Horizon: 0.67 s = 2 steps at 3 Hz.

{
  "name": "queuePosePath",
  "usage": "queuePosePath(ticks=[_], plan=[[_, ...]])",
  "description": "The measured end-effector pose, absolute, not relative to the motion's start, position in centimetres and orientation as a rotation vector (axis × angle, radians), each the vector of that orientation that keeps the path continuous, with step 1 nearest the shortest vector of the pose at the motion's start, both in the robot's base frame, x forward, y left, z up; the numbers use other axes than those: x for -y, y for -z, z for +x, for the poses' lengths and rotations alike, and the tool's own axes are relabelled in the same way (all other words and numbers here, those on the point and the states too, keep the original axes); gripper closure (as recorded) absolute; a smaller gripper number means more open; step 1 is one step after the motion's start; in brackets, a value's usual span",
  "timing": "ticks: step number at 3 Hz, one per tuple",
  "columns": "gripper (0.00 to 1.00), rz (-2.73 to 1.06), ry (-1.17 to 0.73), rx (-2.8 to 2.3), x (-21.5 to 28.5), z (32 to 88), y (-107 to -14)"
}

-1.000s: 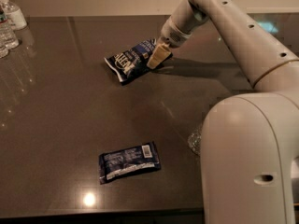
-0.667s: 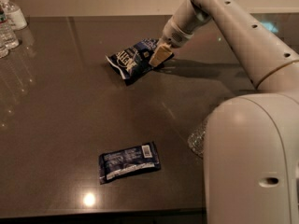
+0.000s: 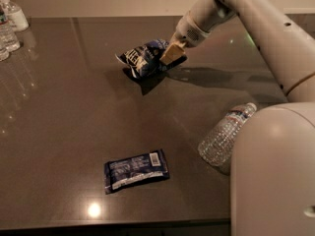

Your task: Move blue chip bag near rxbar blueberry

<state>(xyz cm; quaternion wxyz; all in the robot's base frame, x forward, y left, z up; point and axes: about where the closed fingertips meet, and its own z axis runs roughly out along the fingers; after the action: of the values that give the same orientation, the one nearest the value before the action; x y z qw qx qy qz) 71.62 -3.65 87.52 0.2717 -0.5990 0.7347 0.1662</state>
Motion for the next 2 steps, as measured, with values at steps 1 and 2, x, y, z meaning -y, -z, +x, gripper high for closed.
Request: queuePosePath(ticks=[1,2], plan=[[1.00,-1.619,-0.522,-1.966,3.4,68.5,-89.6],[1.00,-1.634,-0.604,-1.948,3.1,64.6,-91.7]])
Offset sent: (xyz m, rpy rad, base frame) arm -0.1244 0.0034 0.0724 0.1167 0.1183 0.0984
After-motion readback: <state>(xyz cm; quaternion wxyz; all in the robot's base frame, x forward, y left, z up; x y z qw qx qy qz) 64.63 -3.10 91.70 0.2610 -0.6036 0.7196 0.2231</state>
